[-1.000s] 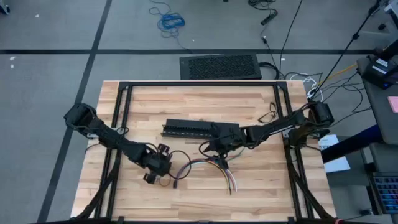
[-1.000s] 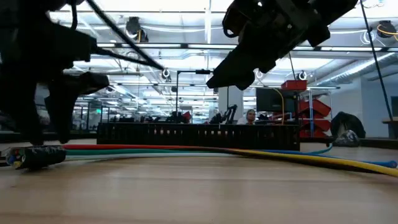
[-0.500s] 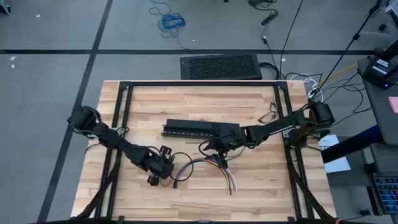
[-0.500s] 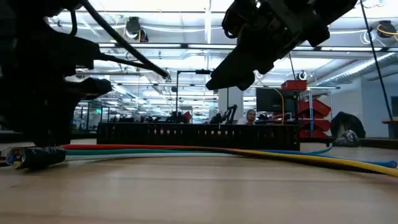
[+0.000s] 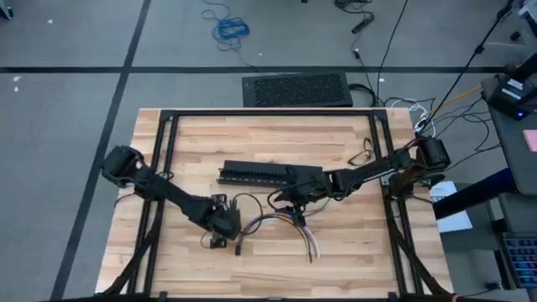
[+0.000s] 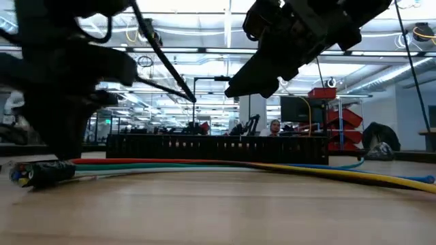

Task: Ziptie cables
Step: Wrap the black zip tie on the cables

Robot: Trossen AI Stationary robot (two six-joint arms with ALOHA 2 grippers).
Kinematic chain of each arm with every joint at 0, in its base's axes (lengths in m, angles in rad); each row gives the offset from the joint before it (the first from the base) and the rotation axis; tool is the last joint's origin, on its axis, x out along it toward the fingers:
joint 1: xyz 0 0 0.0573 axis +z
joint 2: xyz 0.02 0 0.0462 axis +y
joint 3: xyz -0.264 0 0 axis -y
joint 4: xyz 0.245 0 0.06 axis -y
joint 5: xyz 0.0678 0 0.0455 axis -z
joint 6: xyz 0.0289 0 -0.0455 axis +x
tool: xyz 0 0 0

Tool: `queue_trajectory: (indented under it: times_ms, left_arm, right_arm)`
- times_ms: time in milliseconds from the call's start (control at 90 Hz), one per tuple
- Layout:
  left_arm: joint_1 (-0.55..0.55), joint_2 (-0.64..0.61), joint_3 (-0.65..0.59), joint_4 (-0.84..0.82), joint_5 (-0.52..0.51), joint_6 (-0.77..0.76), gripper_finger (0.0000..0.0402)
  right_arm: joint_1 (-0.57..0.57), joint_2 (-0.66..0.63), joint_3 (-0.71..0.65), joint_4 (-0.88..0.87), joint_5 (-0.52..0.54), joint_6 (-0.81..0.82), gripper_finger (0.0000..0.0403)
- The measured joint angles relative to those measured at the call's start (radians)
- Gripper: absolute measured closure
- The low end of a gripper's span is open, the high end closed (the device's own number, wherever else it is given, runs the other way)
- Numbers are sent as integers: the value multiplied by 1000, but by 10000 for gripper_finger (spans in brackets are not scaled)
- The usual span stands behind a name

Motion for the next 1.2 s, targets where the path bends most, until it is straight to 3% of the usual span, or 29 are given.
queue_trajectory:
  times_ms: [289, 556, 678, 800, 878, 1200]
  left_arm:
    - [62, -5, 257, -221, -21, -10, 401]
    - [162, 15, 290, -289, 72, -32, 401]
    - [209, 41, 290, -298, 148, -18, 401]
    - [242, 50, 290, -285, 166, -8, 401]
    - [244, 46, 290, -264, 140, 10, 402]
    - [158, 31, 290, -119, -58, 55, 402]
  right_arm:
    - [41, 112, -1, 85, 11, -22, 272]
    - [69, 117, 2, 283, 26, -96, 273]
    - [63, 123, 58, 203, 103, -146, 273]
    - [86, 179, 129, 52, 245, -232, 273]
    - [103, 203, 141, 32, 311, -266, 273]
    - [86, 204, 119, 194, 317, -195, 273]
